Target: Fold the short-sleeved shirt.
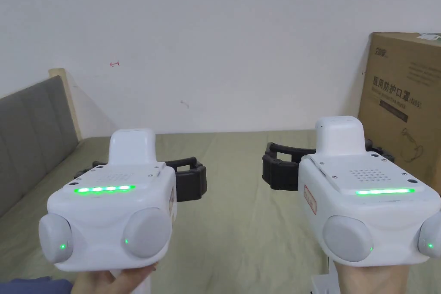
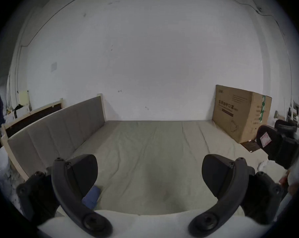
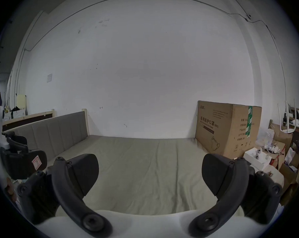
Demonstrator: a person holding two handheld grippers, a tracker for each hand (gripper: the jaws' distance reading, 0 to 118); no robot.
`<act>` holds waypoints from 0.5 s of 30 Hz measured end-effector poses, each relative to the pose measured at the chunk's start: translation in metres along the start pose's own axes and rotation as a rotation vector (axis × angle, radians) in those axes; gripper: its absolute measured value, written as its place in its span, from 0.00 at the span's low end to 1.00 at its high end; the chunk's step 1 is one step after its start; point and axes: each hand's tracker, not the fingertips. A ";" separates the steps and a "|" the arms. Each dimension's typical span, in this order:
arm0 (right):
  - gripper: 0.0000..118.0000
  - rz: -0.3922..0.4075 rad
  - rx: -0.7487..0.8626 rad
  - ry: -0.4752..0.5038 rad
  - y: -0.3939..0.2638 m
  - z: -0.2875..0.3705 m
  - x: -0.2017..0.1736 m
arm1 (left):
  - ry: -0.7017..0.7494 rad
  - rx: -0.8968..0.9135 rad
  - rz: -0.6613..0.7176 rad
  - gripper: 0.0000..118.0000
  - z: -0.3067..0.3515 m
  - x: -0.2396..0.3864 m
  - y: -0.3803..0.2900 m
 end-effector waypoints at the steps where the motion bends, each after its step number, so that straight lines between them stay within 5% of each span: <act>1: 1.00 -0.003 -0.004 0.003 0.000 0.000 0.000 | -0.009 0.005 -0.001 1.00 0.000 -0.002 0.000; 15: 1.00 0.032 -0.030 0.005 -0.009 -0.008 -0.007 | 0.019 0.066 -0.055 1.00 0.006 0.010 -0.002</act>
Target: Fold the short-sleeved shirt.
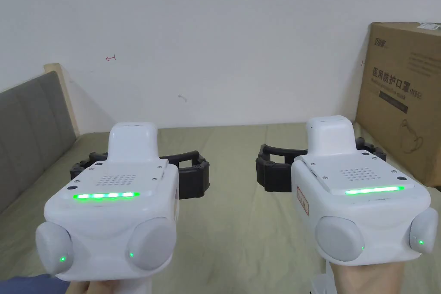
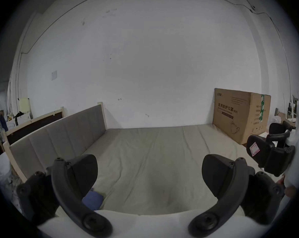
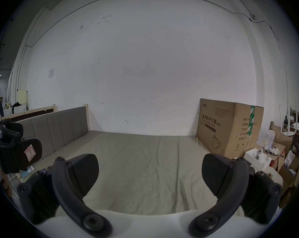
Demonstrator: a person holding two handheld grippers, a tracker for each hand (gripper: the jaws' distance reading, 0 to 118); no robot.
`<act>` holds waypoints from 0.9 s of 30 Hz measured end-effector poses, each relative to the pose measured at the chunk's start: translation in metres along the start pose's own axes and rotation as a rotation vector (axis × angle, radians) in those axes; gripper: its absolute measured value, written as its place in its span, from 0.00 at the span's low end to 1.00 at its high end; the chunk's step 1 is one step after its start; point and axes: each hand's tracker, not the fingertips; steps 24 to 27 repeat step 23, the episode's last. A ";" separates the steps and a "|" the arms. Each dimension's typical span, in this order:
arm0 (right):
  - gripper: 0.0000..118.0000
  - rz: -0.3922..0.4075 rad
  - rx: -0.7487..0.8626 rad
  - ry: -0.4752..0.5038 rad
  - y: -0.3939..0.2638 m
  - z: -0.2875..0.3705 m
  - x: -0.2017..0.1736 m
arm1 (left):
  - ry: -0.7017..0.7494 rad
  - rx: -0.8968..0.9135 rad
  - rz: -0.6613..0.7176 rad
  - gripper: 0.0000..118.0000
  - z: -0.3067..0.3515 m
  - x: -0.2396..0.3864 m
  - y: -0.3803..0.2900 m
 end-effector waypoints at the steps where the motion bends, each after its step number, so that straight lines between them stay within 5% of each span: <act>1: 1.00 -0.001 -0.002 0.002 0.000 0.000 0.000 | 0.034 -0.017 -0.019 1.00 -0.002 0.003 0.000; 27: 1.00 0.003 -0.039 0.014 -0.011 -0.004 0.003 | -0.004 0.008 -0.014 1.00 -0.002 -0.004 -0.011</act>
